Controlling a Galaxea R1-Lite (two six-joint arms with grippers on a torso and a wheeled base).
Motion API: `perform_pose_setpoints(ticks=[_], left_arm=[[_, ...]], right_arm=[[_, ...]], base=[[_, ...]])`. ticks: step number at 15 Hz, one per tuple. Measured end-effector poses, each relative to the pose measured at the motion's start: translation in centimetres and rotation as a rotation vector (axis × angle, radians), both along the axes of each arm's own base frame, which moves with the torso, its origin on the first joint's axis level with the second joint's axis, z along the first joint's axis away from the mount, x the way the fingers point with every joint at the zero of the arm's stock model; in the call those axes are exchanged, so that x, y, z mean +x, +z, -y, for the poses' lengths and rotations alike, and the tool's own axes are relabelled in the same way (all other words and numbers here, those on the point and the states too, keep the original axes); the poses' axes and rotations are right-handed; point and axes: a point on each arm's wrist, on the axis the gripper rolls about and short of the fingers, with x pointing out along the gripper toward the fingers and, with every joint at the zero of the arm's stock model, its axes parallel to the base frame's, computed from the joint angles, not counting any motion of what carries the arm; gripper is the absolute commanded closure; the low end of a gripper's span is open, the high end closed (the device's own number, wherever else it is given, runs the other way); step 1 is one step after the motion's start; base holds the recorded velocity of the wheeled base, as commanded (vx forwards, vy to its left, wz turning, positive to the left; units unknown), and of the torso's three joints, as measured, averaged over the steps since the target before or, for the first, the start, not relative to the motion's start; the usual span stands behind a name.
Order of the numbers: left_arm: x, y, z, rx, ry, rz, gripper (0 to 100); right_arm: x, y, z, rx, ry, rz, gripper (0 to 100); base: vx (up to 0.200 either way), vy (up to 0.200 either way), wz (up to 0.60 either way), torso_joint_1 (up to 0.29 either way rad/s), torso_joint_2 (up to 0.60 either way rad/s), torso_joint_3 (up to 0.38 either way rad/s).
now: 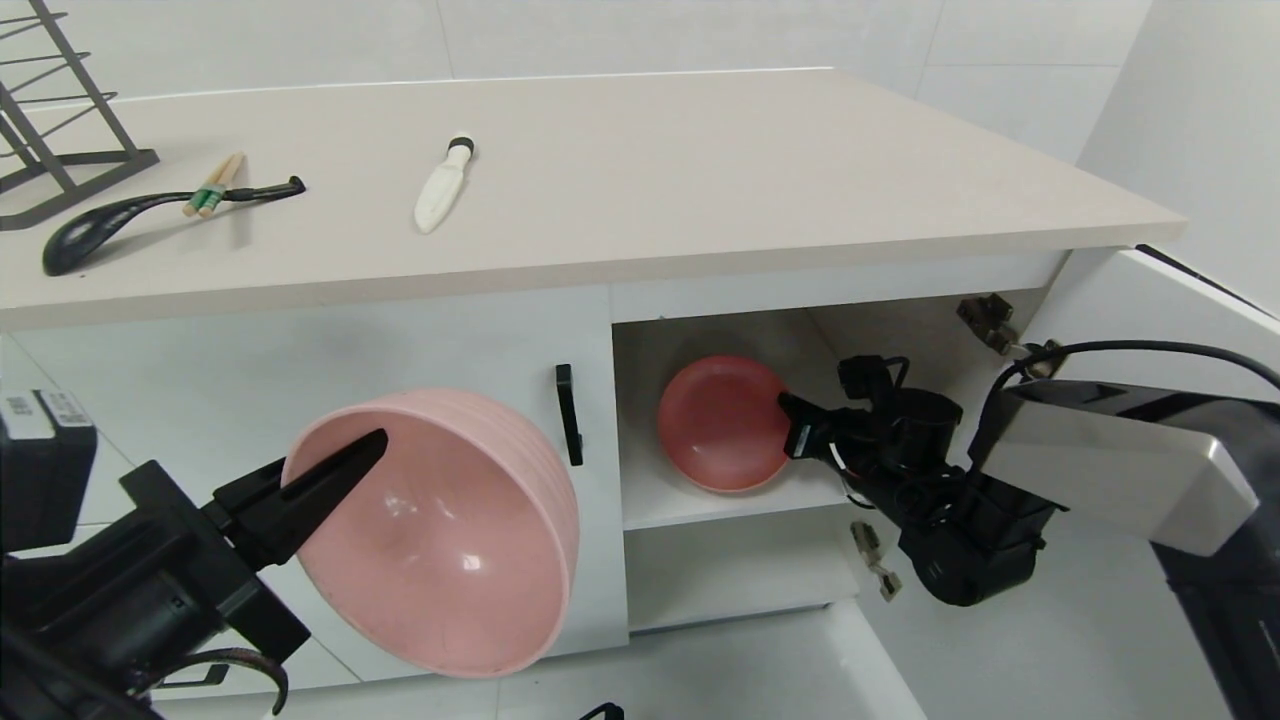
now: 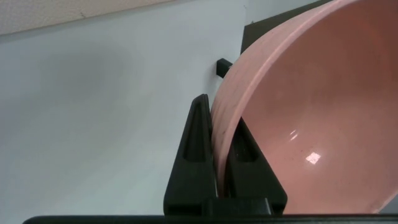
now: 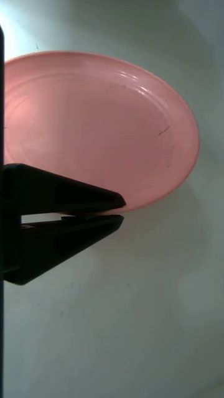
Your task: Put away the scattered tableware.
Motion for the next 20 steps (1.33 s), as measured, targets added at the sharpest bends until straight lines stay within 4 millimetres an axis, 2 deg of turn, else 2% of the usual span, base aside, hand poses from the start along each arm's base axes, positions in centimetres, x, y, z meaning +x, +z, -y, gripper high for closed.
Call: perform_pose_setpoints(ticks=[4,11,12,17,20], left_arm=[[0.0,0.0,-0.1,0.002,0.007,0.004,100],[0.0,0.0,-0.1,0.003,0.009,0.001,100],[0.1,0.0,-0.1,0.004,0.009,0.001,100],[0.1,0.0,-0.1,0.003,0.008,-0.001,100],[0.1,-0.2,-0.1,0.007,0.008,-0.008,100]], right_arm=[[1.7,-1.1,-0.9,0.003,0.003,0.005,100],[2.4,-2.5,-1.7,0.005,0.015,0.013,100],[2.4,-2.6,-1.7,0.004,0.015,0.014,0],[2.8,-2.2,-1.8,0.01,0.01,0.068,0],[2.3,-2.0,-1.6,-0.033,0.014,0.132,0]], base=[[0.0,0.0,0.0,0.0,0.0,0.0],[0.0,0.0,0.0,0.0,0.0,0.0],[0.0,0.0,0.0,0.0,0.0,0.0],[0.0,0.0,0.0,0.0,0.0,0.0],[0.0,0.0,0.0,0.0,0.0,0.0]])
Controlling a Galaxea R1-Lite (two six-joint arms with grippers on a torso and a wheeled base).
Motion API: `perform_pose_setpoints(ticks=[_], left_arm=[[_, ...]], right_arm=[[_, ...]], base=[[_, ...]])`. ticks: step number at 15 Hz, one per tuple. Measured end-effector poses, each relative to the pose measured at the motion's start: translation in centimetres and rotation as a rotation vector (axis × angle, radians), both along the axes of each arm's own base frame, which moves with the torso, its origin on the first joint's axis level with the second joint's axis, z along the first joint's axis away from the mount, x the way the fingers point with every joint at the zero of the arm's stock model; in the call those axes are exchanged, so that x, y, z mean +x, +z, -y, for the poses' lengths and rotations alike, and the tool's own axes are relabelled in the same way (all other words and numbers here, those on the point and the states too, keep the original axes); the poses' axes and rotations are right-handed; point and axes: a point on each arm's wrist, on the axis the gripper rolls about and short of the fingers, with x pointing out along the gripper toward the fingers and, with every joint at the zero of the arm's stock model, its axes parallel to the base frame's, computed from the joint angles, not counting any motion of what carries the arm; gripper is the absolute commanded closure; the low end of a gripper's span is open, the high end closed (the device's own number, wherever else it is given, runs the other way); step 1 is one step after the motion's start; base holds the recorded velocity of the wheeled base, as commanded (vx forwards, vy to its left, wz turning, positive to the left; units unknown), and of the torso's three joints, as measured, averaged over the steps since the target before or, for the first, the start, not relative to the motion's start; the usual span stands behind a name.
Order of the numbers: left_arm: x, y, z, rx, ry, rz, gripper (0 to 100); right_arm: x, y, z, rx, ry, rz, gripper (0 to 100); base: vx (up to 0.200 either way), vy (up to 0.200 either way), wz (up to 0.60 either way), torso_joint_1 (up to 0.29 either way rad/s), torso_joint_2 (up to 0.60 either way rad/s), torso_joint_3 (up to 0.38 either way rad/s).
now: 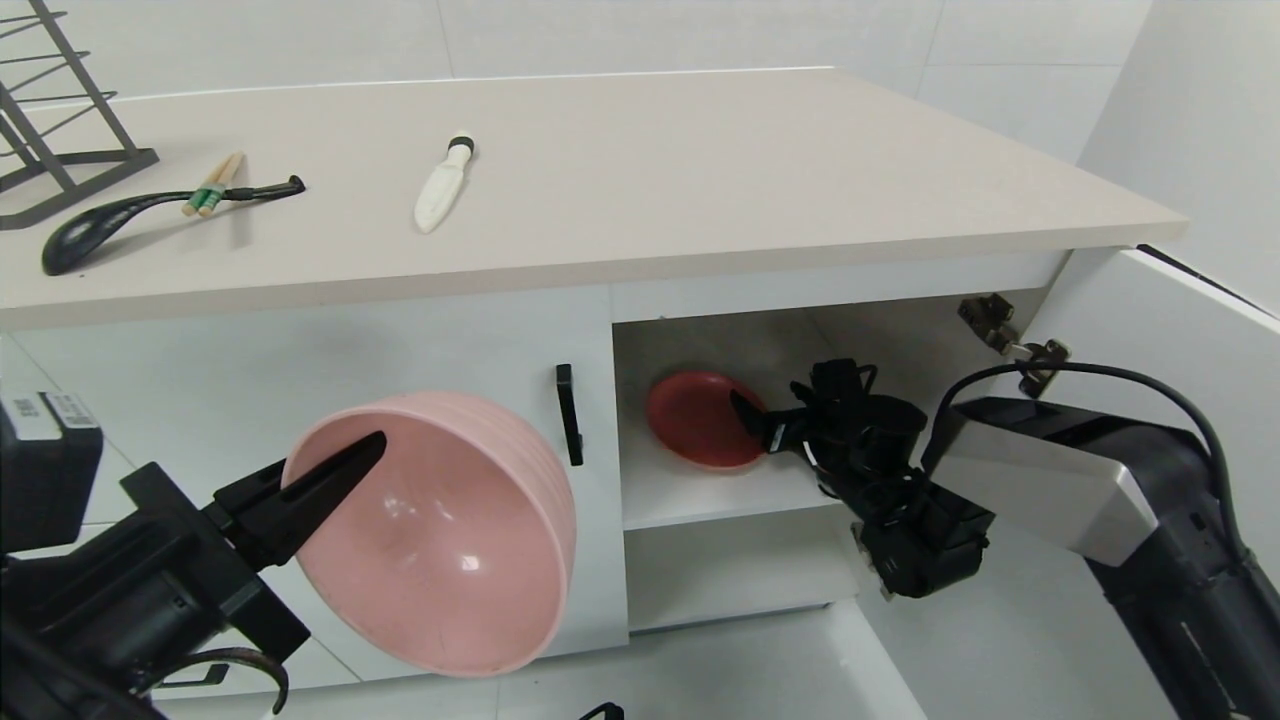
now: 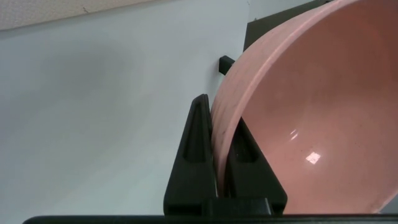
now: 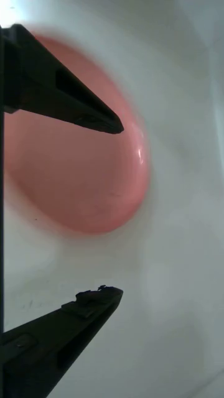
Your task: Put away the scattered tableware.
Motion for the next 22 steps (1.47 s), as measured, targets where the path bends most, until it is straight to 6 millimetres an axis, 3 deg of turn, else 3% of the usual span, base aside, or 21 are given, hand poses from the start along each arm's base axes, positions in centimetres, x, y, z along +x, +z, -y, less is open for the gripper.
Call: perform_pose_setpoints(ticks=[2,5,10,14,19,22], left_arm=[[0.0,-0.1,0.0,0.003,0.0,-0.001,100],[0.0,-0.2,0.0,0.018,0.001,-0.007,100],[0.3,-0.4,0.2,0.034,0.002,-0.008,100],[1.3,1.0,1.0,0.029,0.041,0.036,100],[2.3,2.3,4.1,0.003,0.16,0.022,100],[2.4,1.8,6.2,0.021,0.128,0.0,100]], right_arm=[[-1.0,0.6,0.4,-0.049,0.002,0.008,0],[-4.9,2.8,1.0,-0.122,0.029,-0.036,0],[-14.6,8.6,0.9,-0.187,0.151,-0.058,0],[-20.2,12.3,3.4,-0.179,0.166,-0.017,0],[-24.8,14.2,6.2,-0.151,0.152,0.016,0],[-25.4,14.7,6.6,-0.163,0.147,0.052,0]], base=[[0.0,0.0,0.0,0.0,0.0,0.0],[0.0,0.0,0.0,0.0,0.0,0.0],[0.0,0.0,0.0,0.0,0.0,0.0],[0.0,0.0,0.0,0.0,0.0,0.0],[0.0,0.0,0.0,0.0,0.0,0.0],[0.0,0.0,0.0,0.0,0.0,0.0]])
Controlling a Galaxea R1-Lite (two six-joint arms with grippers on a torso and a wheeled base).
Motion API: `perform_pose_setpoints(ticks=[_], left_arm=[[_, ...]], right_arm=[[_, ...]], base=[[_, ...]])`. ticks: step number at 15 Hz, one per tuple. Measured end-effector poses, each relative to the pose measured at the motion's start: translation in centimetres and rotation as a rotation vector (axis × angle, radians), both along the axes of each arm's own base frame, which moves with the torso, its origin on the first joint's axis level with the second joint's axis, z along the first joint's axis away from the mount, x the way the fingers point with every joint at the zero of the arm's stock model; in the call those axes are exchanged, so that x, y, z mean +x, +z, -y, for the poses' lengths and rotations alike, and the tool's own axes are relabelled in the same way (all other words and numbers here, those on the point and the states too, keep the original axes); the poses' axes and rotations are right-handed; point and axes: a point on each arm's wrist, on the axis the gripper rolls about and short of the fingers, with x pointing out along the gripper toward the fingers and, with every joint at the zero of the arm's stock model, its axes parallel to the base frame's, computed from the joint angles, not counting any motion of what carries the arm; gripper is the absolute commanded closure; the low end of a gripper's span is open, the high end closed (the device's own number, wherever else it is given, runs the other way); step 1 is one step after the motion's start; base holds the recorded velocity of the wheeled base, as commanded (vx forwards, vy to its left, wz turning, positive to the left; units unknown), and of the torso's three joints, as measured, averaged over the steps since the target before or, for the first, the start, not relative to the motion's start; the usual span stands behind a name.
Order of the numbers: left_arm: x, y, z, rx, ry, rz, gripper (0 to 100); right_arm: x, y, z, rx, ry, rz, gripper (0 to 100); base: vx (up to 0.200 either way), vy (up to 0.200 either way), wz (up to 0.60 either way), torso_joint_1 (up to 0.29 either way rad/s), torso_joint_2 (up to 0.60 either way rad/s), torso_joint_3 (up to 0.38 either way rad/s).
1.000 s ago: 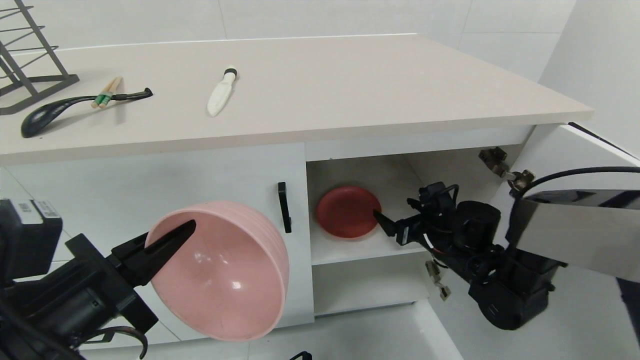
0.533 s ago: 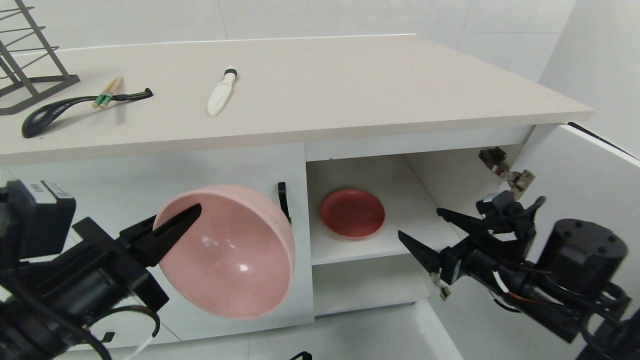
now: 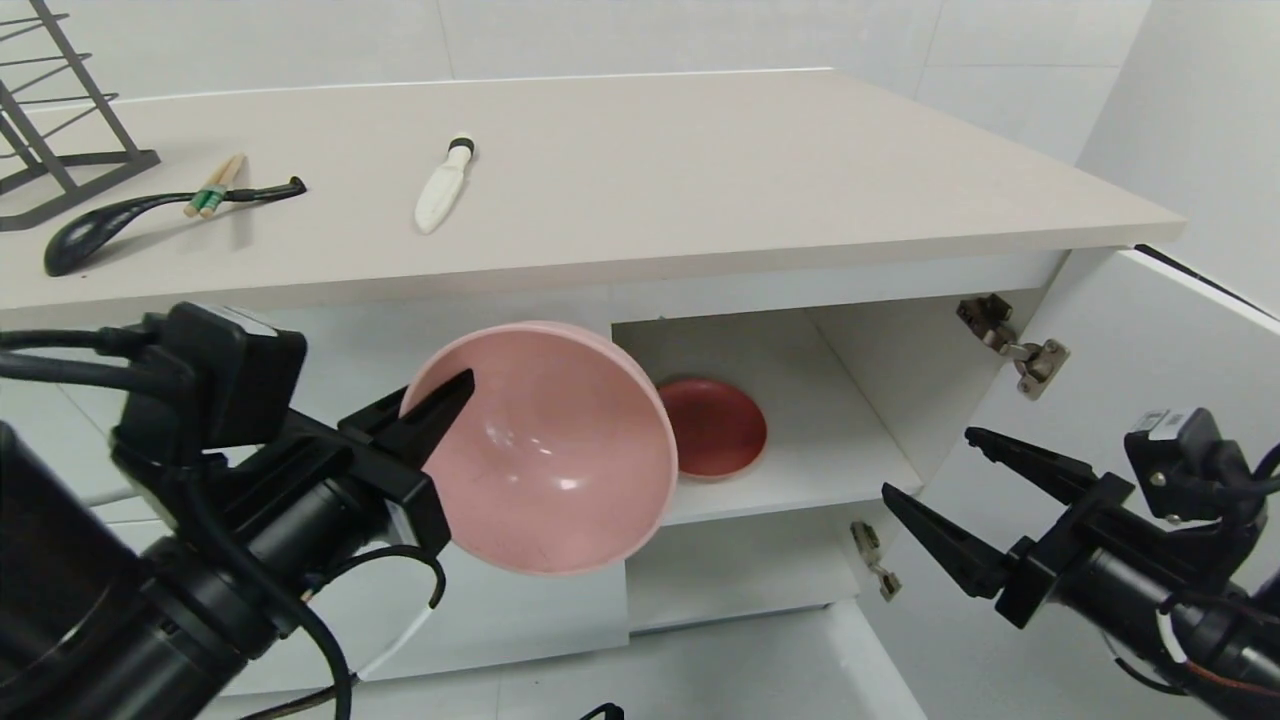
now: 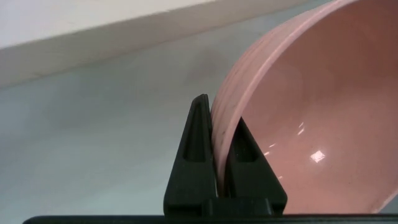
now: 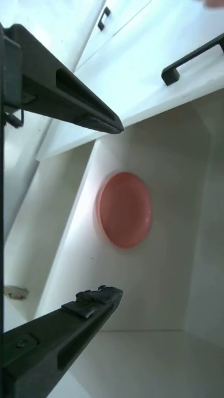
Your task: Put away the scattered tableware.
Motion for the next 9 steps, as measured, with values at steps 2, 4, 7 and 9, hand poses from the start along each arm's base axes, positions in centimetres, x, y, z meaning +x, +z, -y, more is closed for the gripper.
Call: perform_pose_setpoints(ticks=[2,4,7,9], left_arm=[[0.1,-0.5,1.4,0.021,-0.012,-0.02,100],[0.2,-0.9,2.7,0.038,-0.025,-0.036,100],[0.6,-1.9,4.9,0.062,-0.045,-0.053,100],[1.2,-2.3,6.7,0.057,-0.021,-0.03,100]], right_arm=[[0.2,0.4,-0.1,-0.013,-0.001,0.036,0],[0.4,0.8,-0.2,-0.009,-0.002,0.056,0],[0.3,1.0,-0.1,-0.003,-0.007,0.068,0],[0.4,1.1,0.1,-0.001,-0.016,0.073,0]], base=[[0.0,0.0,0.0,0.0,0.0,0.0],[0.0,0.0,0.0,0.0,0.0,0.0],[0.0,0.0,0.0,0.0,0.0,0.0],[0.0,0.0,0.0,0.0,0.0,0.0]])
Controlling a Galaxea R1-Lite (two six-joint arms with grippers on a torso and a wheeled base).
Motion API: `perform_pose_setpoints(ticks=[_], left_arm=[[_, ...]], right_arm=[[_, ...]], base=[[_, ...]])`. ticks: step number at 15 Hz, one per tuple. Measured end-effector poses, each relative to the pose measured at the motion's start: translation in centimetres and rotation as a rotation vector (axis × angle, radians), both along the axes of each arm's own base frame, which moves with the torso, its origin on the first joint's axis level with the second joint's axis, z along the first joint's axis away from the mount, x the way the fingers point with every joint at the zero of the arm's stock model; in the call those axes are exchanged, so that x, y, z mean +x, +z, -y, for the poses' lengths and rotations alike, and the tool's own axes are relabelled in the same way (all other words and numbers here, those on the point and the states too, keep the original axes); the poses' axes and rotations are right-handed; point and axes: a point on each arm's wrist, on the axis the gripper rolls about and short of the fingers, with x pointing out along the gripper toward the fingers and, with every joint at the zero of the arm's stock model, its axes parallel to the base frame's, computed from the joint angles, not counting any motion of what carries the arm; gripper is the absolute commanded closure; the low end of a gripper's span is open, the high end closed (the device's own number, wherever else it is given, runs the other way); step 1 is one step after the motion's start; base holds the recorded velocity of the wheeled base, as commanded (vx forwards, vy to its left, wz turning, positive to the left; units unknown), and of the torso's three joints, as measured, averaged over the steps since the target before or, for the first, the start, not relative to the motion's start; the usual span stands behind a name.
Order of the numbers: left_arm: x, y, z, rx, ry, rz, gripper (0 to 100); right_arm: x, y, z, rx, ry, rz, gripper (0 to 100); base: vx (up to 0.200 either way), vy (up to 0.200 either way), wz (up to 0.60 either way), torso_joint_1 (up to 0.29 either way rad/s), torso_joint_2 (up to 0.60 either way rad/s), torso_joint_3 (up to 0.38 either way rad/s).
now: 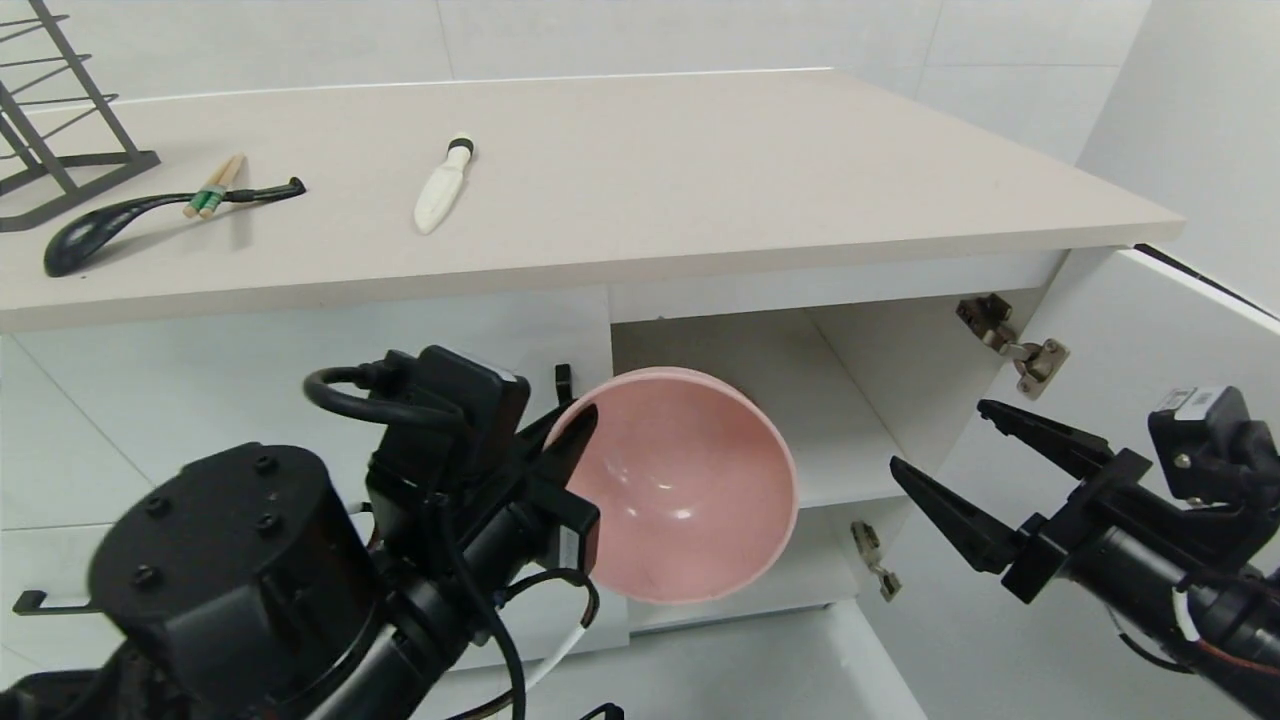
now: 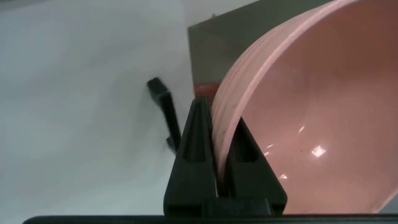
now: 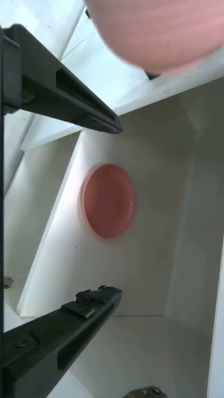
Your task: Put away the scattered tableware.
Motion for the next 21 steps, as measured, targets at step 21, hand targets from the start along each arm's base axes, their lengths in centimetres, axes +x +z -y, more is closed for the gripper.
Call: perform_pose_setpoints(ticks=[21], left_arm=[[3.4,-2.7,9.7,0.037,-0.044,0.246,100]], right_arm=[[0.7,0.9,-1.0,0.035,0.025,0.038,0]], base=[[0.0,0.0,0.0,0.0,0.0,0.0]])
